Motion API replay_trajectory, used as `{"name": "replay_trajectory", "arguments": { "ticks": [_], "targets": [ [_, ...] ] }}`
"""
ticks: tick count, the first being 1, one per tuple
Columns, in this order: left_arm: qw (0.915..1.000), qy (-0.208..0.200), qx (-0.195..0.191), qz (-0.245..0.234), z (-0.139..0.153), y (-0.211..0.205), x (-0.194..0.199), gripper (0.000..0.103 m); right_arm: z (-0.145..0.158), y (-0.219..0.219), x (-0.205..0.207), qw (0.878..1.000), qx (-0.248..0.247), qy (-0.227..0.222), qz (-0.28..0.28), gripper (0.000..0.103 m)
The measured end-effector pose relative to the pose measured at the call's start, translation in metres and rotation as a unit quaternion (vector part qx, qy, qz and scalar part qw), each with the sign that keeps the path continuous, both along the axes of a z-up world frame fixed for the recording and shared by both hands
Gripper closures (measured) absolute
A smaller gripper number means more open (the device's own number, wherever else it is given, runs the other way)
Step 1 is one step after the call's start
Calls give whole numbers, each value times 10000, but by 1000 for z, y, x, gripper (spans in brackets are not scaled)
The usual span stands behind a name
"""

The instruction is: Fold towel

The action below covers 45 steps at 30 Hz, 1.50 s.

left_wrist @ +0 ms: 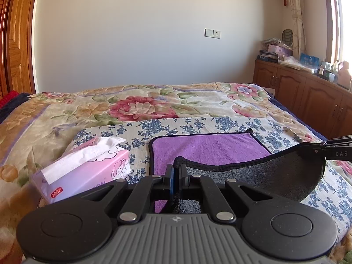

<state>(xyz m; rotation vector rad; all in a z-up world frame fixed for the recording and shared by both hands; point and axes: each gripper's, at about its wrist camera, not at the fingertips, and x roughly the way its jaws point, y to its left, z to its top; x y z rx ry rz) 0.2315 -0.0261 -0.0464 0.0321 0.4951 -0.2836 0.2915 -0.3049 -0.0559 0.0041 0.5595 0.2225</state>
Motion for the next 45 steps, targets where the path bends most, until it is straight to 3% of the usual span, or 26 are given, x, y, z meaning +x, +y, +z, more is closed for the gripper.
{"name": "replay_trajectory", "arguments": {
  "ticks": [26,45],
  "targets": [
    [9999,-83,63,52,4,-17,44,98,-5,-3,47,9991,-346,-121,208,99],
    [9996,-183,61,215,0,-24,76,98,-4,-9,77,9987,-296,-317,262,99]
  ]
}}
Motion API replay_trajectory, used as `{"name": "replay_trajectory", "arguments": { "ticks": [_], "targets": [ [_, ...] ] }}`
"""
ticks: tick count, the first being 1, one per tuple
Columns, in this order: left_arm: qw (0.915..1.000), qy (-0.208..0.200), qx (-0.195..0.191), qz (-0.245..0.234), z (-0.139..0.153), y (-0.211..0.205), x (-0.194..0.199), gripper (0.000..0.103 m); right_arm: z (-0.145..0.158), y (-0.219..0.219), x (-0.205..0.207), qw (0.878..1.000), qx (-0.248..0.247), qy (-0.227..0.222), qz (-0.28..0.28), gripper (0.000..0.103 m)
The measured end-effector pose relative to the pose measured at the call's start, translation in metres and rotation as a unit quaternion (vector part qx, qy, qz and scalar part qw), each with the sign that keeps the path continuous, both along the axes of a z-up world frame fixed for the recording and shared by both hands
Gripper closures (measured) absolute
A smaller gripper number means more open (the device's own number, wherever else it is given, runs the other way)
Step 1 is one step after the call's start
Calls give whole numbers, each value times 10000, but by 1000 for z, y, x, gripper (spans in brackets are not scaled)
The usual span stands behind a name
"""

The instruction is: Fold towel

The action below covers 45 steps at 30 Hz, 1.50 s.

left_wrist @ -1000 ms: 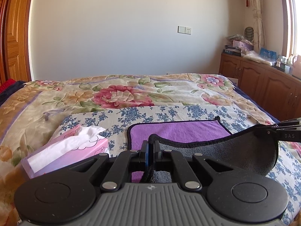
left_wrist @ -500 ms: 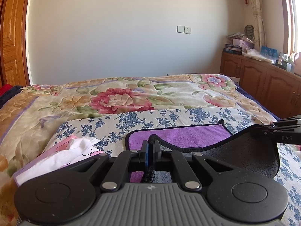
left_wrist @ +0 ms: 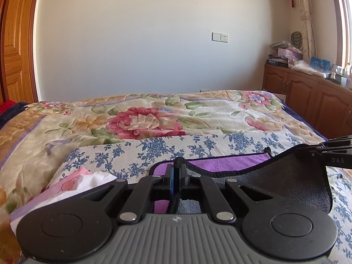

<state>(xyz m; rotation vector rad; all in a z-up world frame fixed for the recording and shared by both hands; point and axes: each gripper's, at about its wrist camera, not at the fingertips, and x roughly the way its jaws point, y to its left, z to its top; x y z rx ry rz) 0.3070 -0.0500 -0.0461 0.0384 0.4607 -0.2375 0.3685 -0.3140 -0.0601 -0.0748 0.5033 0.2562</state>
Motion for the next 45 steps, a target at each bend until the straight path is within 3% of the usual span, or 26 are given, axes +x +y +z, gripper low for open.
{"name": "replay_trajectory", "arguments": {
  "ticks": [19,45],
  "targets": [
    [9999,-84,42,59,-3,2,26,98,-8,-5,22,9998,-39,-150,-80,99],
    [9994,-146,322,21,-9,-13,58,98,-14,-3,55,9961,-868,-125,60,99]
  ]
}}
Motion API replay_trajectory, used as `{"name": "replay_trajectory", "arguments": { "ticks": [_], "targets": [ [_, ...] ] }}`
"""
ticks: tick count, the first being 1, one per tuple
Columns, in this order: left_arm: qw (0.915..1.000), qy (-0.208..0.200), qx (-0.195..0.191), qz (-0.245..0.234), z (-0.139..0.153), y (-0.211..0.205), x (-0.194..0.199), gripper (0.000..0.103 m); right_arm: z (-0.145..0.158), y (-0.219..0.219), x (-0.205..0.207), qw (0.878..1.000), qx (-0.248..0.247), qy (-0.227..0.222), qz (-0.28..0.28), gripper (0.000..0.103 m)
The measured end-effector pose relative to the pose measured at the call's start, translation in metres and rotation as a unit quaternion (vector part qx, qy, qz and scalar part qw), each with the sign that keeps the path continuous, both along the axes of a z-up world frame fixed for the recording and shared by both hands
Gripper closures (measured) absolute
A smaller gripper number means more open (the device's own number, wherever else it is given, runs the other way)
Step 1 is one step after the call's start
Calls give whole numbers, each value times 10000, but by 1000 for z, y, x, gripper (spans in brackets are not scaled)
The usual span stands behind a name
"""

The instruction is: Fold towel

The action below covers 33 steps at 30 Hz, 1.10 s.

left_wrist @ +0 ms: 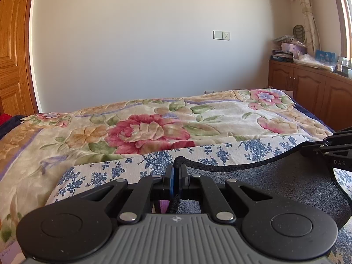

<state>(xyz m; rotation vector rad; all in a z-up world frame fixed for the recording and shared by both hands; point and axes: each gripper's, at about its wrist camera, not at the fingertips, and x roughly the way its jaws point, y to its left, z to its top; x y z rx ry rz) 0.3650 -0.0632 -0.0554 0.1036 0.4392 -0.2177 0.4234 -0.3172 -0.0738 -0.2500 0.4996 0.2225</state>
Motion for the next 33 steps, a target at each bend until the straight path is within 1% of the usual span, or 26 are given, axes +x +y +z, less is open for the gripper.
{"name": "replay_trajectory", "arguments": {
  "ticks": [5,12,20,33],
  "targets": [
    [10000,21,82,9,-2,-3,8,98,-1,-1,9,10000,7,44,-41,99],
    [9998,88,196,17,-6,-8,24,98,-11,-3,21,9997,-17,199,-107,99],
    [9989,308,340,30,-21,-13,36,98,-26,-6,31,9986,72,490,-191,99],
    [9978,459,457,111,-34,-14,44,97,-32,-7,35,9978,129,594,-249,98]
  ]
}}
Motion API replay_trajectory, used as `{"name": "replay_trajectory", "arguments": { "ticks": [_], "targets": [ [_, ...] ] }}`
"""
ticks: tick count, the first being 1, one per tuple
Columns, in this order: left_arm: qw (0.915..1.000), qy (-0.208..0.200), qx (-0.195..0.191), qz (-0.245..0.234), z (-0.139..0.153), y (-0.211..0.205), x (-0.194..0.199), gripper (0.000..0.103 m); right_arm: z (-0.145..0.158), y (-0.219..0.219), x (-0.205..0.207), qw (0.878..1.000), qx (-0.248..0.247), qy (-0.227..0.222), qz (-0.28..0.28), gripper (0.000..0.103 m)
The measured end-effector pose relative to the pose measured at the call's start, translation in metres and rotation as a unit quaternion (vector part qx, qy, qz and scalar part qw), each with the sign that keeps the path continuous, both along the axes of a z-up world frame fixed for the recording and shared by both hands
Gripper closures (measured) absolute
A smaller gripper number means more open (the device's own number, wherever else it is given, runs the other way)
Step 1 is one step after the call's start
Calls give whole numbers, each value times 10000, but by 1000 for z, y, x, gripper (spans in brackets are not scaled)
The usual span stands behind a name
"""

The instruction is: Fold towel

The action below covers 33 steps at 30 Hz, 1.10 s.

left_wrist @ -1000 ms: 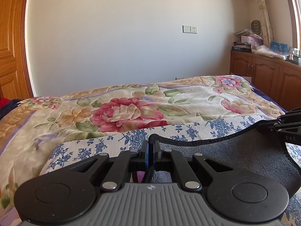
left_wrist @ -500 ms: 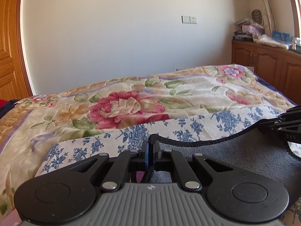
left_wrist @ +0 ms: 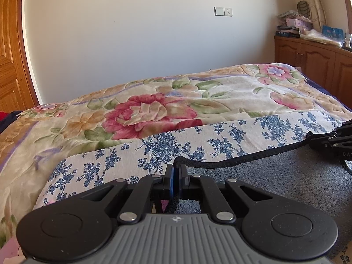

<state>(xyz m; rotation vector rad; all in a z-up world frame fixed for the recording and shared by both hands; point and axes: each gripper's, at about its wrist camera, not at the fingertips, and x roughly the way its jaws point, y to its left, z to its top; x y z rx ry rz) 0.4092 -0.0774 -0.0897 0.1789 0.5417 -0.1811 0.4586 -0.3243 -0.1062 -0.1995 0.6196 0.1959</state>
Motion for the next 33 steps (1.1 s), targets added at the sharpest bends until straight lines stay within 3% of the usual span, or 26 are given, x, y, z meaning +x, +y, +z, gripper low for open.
{"name": "replay_trajectory", "arguments": {
  "ticks": [4,5,6,8,9,18,29,33],
  "targets": [
    [9995,92,-265,134,1,6,1,94,2,-1,-3,10000,32,10,-43,87],
    [9993,100,-305,183,1,7,1,85,3,-1,-4,10000,29,18,-60,87],
    [9993,97,-306,216,2,8,0,72,4,-1,-5,10000,11,13,-69,78],
    [9994,47,-279,222,4,7,-4,65,10,-1,-9,10000,35,-40,-78,57],
    [9994,38,-275,207,6,6,-5,65,13,-2,-11,9999,83,-70,-72,55],
    [9993,-127,-284,188,38,0,-25,34,46,6,-38,9996,173,-218,-13,49],
    [9977,-584,-308,122,108,-5,-63,17,101,12,-71,9978,414,-512,-48,48],
    [9971,-691,-283,112,129,-6,-78,16,119,16,-87,9969,461,-639,-36,47]
  ]
}}
